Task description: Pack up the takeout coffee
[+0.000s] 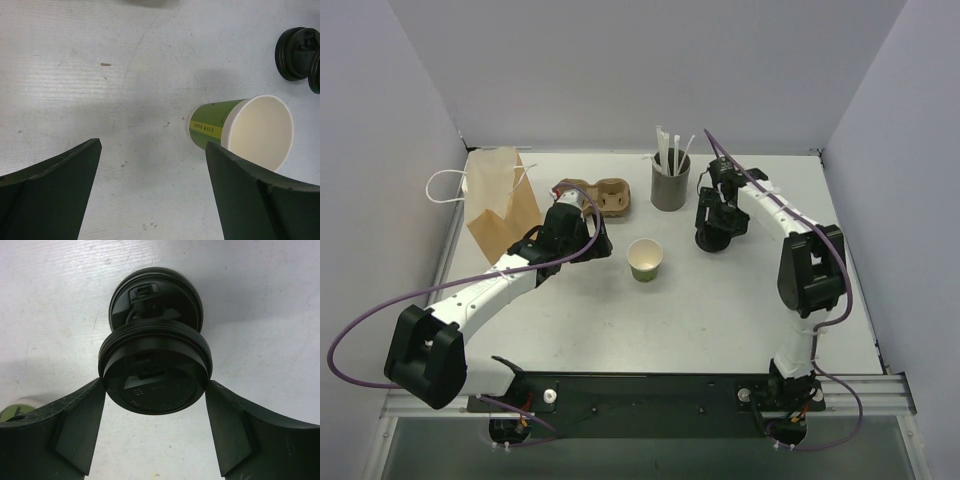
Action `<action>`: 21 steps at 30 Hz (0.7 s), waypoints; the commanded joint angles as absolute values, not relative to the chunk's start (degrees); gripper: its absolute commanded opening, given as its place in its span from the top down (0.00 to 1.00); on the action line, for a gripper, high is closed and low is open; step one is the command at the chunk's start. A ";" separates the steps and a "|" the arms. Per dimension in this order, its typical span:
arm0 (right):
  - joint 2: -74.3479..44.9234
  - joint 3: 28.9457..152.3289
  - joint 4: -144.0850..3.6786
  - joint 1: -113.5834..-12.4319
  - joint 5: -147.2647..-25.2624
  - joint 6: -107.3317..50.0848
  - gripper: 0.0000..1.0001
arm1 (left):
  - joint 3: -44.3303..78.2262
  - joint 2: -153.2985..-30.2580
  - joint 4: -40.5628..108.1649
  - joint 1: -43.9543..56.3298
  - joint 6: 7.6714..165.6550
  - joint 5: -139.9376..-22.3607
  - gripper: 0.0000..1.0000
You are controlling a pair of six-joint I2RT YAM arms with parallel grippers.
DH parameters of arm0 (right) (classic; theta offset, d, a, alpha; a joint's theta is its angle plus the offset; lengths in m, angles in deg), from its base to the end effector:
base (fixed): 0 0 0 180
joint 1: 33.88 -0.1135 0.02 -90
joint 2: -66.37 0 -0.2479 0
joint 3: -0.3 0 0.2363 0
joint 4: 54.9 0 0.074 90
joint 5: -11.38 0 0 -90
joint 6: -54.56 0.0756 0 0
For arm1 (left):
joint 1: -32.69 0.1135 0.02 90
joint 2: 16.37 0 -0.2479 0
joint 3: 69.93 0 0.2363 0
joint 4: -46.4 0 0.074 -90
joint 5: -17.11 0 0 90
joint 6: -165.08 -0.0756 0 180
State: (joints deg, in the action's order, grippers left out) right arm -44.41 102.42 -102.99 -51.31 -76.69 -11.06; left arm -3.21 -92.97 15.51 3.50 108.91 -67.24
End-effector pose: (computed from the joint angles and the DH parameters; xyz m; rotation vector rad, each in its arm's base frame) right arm 0.4049 0.1244 0.1846 0.1692 2.5724 0.2341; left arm 0.2728 -0.1439 0.2167 -0.1464 2.3167 -0.4581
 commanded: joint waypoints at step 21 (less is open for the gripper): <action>-43.93 130.49 -131.04 -74.75 -80.03 -10.57 0.32 | 4.81 -86.69 1.73 3.68 110.14 -52.68 0.03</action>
State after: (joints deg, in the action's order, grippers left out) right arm -39.41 127.27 -123.41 -72.43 -80.95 -11.01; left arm 1.90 -90.78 7.14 3.50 108.62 -61.01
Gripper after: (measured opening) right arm 0.709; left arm 0.975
